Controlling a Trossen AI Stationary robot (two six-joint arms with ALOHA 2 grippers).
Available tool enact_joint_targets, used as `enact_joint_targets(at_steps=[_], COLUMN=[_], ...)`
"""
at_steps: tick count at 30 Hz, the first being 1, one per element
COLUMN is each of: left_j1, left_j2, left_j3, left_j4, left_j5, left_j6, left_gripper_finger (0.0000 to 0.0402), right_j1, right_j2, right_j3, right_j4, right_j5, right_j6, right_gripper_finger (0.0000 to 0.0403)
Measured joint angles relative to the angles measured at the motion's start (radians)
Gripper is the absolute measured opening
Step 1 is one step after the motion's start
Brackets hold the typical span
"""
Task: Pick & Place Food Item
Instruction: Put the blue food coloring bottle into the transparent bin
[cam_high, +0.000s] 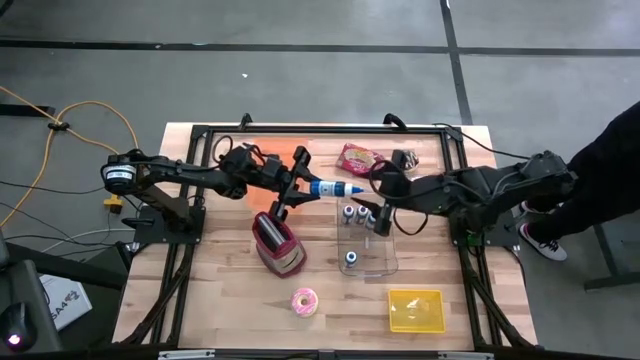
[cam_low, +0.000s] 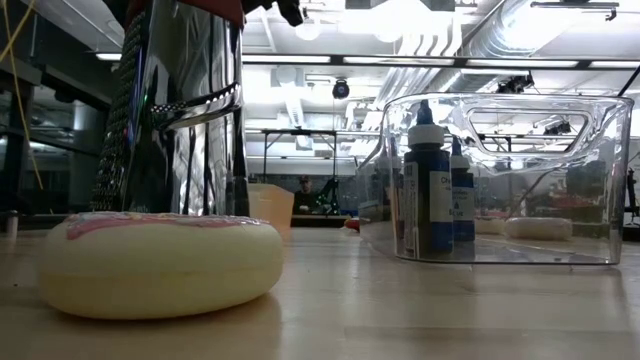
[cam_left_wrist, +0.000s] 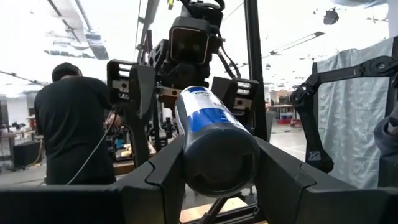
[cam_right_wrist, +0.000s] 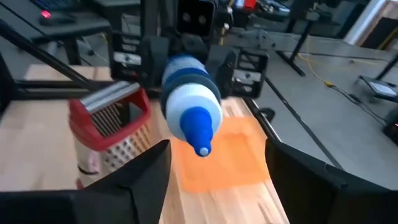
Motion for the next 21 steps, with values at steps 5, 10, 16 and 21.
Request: enact_joint_targets(at_steps=[5, 10, 16, 21], left_j1=[0.0, 0.0, 0.0, 0.0], left_j2=[0.0, 0.0, 0.001, 0.001], left_j3=[0.0, 0.0, 0.0, 0.0], left_j4=[0.024, 0.032, 0.055, 0.055], left_j5=[0.027, 0.028, 0.029, 0.014], left_j6=[-0.001, -0.001, -0.008, -0.002], left_gripper_finger=[0.0152, 0.0152, 0.0152, 0.0152], right_j1=[0.001, 0.001, 0.001, 0.001], right_j2=[0.0, 0.0, 0.0, 0.0], right_j3=[0.0, 0.0, 0.0, 0.0], right_j4=[0.041, 0.103, 0.134, 0.155], right_j5=[-0.025, -0.057, -0.078, -0.078], right_j6=[-0.026, -0.051, -0.075, -0.086], right_gripper_finger=[0.0247, 0.0247, 0.0247, 0.0247])
